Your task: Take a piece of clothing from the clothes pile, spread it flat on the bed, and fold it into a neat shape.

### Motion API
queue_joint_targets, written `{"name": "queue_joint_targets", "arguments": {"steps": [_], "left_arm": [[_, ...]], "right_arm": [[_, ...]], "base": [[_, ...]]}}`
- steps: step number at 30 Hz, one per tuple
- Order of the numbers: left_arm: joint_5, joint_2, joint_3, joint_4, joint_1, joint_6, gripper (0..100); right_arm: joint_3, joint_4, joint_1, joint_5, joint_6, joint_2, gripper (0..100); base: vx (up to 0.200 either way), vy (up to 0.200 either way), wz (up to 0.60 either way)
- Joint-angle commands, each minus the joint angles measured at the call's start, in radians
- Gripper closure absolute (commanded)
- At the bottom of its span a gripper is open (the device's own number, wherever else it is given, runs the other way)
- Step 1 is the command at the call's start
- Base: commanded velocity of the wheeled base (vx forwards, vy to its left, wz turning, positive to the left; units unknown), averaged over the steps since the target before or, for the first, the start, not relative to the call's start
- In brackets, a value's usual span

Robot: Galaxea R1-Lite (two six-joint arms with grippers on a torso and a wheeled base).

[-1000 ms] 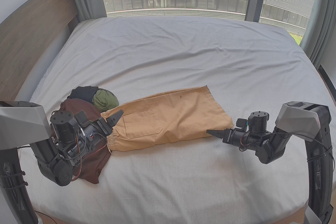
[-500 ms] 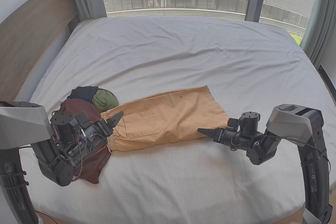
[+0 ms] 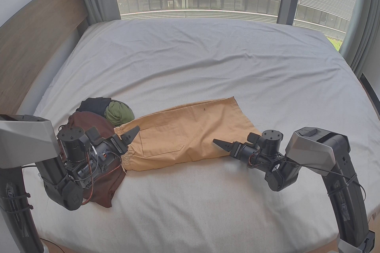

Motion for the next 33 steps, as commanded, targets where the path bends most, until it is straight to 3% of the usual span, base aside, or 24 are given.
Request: {"name": "queue_joint_targets", "arguments": {"steps": [1,11,12,26,33], "left_arm": [[0.000,0.004,0.000,-0.001,0.000,0.000,0],[0.000,0.007,0.000,-0.001,-0.002,0.000,0],[0.000,0.007,0.000,-0.001,-0.002,0.000,0],[-0.003,0.007,-0.008,-0.001,0.003,-0.006,0],[-0.006,0.007,-0.008,-0.001,0.004,-0.012,0]], "right_arm": [[-0.029,-0.002,0.006,-0.015,0.003,0.044,0],[-0.060,-0.016,0.007,-0.049,0.004,0.064,0],[-0.060,-0.016,0.007,-0.049,0.004,0.064,100],[0.049,-0.077,0.032,-0.050,-0.011,0.027,100],[0.228,-0.071,0.022,-0.052,-0.106,-0.086,100]], "base": [[0.000,0.000,0.00],[0.000,0.000,0.00],[0.000,0.000,0.00],[0.000,0.000,0.00],[0.000,0.000,0.00]]}}
